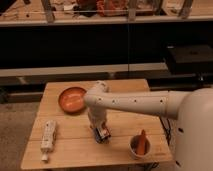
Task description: Place the eraser on the white sponge
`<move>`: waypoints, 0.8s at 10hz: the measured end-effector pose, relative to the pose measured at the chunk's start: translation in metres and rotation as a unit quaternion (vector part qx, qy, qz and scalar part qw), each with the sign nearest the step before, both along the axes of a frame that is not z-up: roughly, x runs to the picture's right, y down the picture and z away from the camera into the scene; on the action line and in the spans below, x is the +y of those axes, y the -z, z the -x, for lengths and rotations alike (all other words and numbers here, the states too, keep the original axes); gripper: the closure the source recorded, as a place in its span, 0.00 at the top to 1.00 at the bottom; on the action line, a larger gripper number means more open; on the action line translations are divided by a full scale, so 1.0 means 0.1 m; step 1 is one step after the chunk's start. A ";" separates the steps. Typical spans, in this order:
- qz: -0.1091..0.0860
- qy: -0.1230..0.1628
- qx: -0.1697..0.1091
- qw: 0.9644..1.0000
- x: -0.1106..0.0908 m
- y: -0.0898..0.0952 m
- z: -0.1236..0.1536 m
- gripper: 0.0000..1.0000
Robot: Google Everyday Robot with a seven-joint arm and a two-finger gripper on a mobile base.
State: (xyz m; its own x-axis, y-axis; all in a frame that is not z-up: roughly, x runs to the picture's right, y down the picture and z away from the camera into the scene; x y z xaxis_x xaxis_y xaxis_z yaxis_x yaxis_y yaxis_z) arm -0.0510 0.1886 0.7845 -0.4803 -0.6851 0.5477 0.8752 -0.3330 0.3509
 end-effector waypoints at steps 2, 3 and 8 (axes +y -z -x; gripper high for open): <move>0.000 0.003 -0.014 1.000 0.03 -0.02 0.00 0.07; 0.003 0.005 -0.027 1.000 0.05 -0.03 0.05 0.18; 0.021 0.022 -0.036 0.999 0.11 -0.10 0.15 0.68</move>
State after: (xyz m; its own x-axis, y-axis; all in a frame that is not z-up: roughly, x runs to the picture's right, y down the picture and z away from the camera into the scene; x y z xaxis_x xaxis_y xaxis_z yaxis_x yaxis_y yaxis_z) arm -0.0657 0.1996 0.7944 -0.5486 -0.6399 0.5380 0.8320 -0.3543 0.4270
